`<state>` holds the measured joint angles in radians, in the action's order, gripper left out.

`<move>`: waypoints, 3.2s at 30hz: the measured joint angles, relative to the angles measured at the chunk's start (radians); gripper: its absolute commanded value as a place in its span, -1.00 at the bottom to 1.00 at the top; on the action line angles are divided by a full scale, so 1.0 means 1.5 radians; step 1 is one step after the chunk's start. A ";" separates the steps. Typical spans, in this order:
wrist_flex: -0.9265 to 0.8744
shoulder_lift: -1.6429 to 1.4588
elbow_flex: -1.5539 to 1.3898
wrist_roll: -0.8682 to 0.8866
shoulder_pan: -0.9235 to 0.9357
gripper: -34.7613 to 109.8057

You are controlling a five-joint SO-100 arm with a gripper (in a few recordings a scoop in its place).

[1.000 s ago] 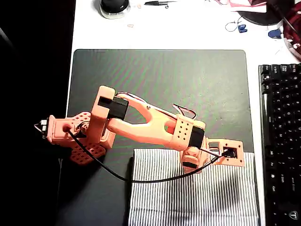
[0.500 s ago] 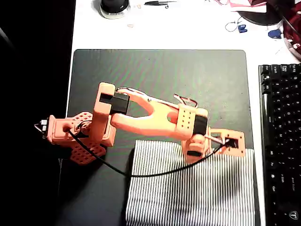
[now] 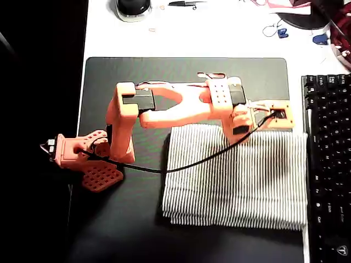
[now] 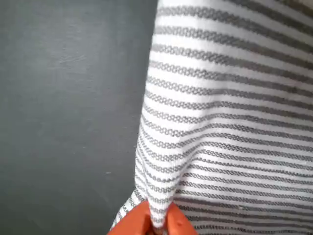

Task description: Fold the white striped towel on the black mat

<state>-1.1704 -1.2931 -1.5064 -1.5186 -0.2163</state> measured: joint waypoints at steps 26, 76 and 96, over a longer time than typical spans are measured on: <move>-0.011 -0.595 -0.486 0.034 0.043 -0.52; -0.091 -1.356 -1.060 0.011 0.136 -0.52; -0.091 -1.356 -1.060 0.022 0.136 -0.51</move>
<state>-1.3070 -3.3272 -3.0971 -1.4849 -0.0123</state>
